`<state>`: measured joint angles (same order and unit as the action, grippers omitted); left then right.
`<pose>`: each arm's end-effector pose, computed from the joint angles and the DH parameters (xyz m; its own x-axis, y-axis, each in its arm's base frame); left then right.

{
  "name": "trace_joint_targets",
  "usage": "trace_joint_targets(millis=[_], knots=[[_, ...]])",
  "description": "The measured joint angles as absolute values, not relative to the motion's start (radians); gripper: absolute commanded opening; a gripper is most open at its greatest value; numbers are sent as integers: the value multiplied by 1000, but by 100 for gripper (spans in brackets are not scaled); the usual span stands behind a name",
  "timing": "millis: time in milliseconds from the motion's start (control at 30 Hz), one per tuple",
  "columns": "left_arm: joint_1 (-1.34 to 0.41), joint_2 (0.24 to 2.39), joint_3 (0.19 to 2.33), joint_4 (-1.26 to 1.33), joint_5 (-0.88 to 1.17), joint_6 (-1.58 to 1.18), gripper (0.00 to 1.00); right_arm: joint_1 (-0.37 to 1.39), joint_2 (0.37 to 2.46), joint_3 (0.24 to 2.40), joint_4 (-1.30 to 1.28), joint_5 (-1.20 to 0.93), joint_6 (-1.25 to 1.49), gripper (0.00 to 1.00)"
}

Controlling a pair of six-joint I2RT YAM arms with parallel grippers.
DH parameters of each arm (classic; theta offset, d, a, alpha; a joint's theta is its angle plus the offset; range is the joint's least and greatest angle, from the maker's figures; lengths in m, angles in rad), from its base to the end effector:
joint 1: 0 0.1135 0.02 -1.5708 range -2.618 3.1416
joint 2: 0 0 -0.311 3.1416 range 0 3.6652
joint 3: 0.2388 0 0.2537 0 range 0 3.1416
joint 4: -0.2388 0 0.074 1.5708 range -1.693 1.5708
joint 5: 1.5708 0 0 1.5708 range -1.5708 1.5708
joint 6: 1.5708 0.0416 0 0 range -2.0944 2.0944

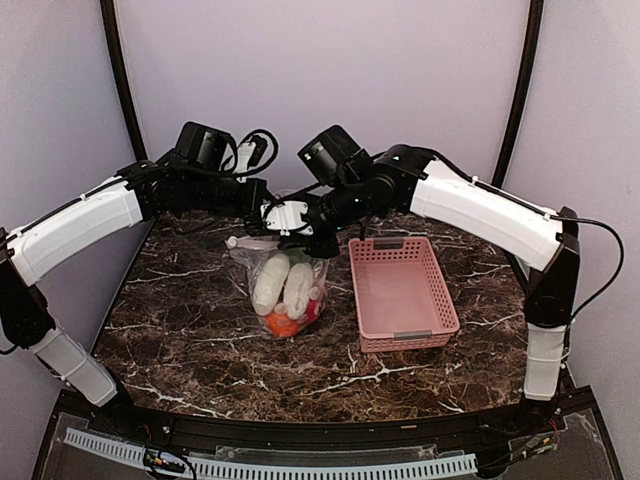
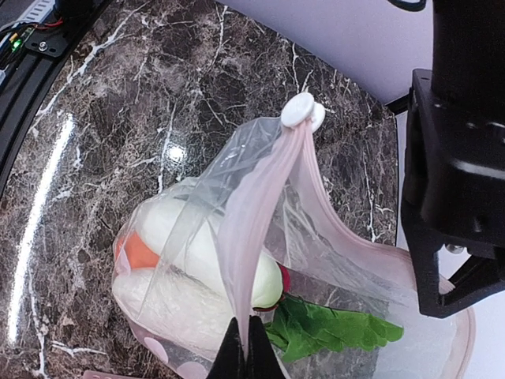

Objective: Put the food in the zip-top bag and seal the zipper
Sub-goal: Adjust the zipper food storage bag at the center of the board, then pass from the right arm to the left

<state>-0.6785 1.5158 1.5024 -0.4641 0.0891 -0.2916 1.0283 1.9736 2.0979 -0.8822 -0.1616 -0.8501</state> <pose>0.2723 -0.2243 0.4277 -0.5401 0.0676 -0.8389 0.5548 0.7781 -0.2945 0.2331 0.3997 0.4106 0.4462 -0.6961 -0.5624 -0.8643 -0.1721 -0.4727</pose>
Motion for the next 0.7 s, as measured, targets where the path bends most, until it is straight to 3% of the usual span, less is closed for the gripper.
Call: trace_joint_targets(millis=[67, 100, 133, 167, 233, 400, 700], knots=[[-678, 1509, 1499, -456, 88, -284, 13, 1028, 1975, 2099, -882, -164, -847, 0], [-678, 1502, 1493, -448, 86, -279, 33, 1028, 1974, 2104, -881, -165, -845, 0], [-678, 1492, 1484, -436, 81, -272, 42, 1028, 1974, 2108, -878, -166, -840, 0], [-678, 1478, 1473, -424, 72, -265, 59, 1028, 1972, 2109, -875, -166, -835, 0], [-678, 1434, 1439, -395, 43, -260, 75, 1028, 1967, 2108, -873, -167, -826, 0], [-678, 1219, 1294, -296, -38, -257, 81, 1028, 1907, 2034, -842, -168, -791, 0], [-678, 872, 952, -125, -24, -297, 75, 999, 1847, 1948, -791, -202, -697, 0]])
